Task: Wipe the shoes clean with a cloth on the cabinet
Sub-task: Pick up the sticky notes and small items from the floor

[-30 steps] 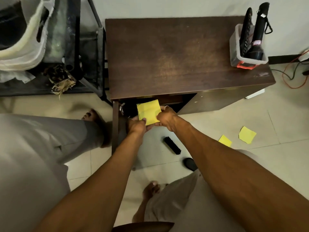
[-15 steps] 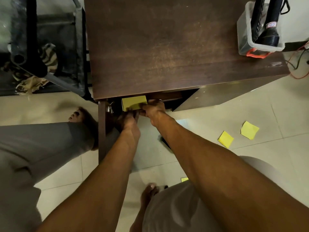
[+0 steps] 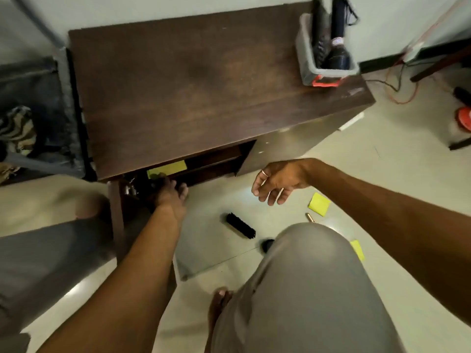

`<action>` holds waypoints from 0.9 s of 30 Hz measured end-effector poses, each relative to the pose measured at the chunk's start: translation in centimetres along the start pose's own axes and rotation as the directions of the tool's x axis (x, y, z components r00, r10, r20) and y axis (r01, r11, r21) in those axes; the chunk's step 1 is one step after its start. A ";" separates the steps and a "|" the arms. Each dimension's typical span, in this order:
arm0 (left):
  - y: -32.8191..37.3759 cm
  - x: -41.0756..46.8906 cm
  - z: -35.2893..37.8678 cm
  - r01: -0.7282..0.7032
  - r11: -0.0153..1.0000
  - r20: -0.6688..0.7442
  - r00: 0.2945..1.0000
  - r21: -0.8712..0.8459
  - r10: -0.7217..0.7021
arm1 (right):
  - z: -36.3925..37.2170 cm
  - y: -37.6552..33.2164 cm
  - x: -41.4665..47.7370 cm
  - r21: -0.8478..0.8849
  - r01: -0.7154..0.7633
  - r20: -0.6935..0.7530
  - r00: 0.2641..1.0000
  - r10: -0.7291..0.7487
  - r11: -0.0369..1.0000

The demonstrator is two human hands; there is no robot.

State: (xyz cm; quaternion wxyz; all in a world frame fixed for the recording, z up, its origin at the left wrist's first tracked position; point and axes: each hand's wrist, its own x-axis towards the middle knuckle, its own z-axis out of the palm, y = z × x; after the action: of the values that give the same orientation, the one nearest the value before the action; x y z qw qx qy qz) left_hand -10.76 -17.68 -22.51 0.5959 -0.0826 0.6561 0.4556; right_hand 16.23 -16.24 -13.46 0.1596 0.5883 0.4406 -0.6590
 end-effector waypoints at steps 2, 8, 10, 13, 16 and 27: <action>-1.4 -1.3 0.1 -0.043 0.987 -0.023 0.999 0.152 0.047 | 0.8 3.9 -0.6 0.101 0.056 -0.121 0.992 -0.044 0.993; -8.9 -1.3 0.3 -0.186 0.781 0.189 0.978 0.595 0.090 | 7.0 19.2 1.9 0.355 0.020 -0.407 0.903 0.135 0.935; -10.7 -0.8 1.1 -0.269 0.573 0.359 0.932 0.774 -0.048 | 10.1 23.5 3.1 0.384 -0.047 -0.420 0.881 0.220 0.922; -13.2 -0.1 2.3 -0.363 0.387 0.444 0.885 0.848 -0.141 | 15.6 28.0 5.8 0.381 -0.143 -0.415 0.856 0.307 0.913; -16.0 -0.1 3.5 -0.402 0.305 0.471 0.860 0.863 -0.197 | 20.7 30.3 8.9 0.446 -0.229 -0.415 0.804 0.426 0.865; -19.5 2.7 4.9 -0.405 0.180 0.443 0.841 0.896 -0.311 | 26.3 31.4 15.5 0.559 -0.245 -0.515 0.646 0.563 0.792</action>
State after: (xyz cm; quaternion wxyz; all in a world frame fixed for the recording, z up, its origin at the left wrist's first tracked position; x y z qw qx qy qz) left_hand 4.67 -24.22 -33.92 0.6478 0.4712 0.5964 -0.0510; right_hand 18.41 -49.27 -42.08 0.0035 0.8864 0.1591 -0.4348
